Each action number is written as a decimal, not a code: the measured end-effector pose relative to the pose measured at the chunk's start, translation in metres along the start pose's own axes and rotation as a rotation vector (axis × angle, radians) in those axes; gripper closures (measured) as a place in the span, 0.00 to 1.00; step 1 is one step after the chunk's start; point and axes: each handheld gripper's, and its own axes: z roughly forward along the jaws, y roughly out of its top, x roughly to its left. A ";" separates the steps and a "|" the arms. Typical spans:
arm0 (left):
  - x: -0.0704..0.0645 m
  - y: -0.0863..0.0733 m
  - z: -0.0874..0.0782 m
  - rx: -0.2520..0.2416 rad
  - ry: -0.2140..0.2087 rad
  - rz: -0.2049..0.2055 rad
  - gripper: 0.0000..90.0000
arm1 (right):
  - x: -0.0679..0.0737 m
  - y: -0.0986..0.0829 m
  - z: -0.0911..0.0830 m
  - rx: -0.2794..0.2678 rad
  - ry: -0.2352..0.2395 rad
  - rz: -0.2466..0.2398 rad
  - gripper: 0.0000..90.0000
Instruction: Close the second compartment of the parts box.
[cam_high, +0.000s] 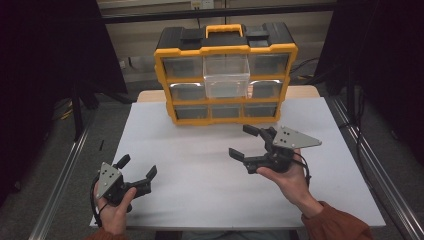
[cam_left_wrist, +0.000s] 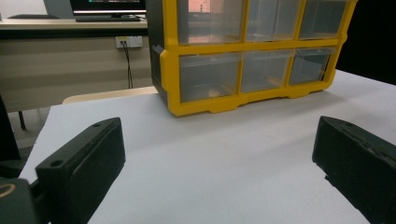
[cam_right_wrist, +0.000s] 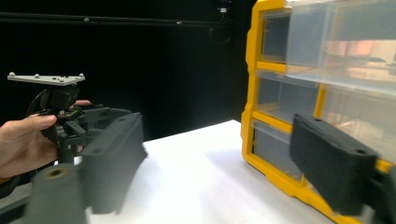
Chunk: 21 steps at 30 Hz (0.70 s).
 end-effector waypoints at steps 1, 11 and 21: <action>0.000 0.000 0.000 0.000 0.000 0.000 0.03 | 0.000 0.001 0.002 -0.004 0.000 -0.001 0.24; 0.001 0.001 0.000 0.017 -0.023 0.016 0.03 | -0.002 0.006 0.016 -0.007 0.047 0.000 0.41; 0.001 0.000 0.000 0.004 -0.008 0.000 0.03 | -0.012 0.006 0.021 -0.008 0.054 0.003 0.65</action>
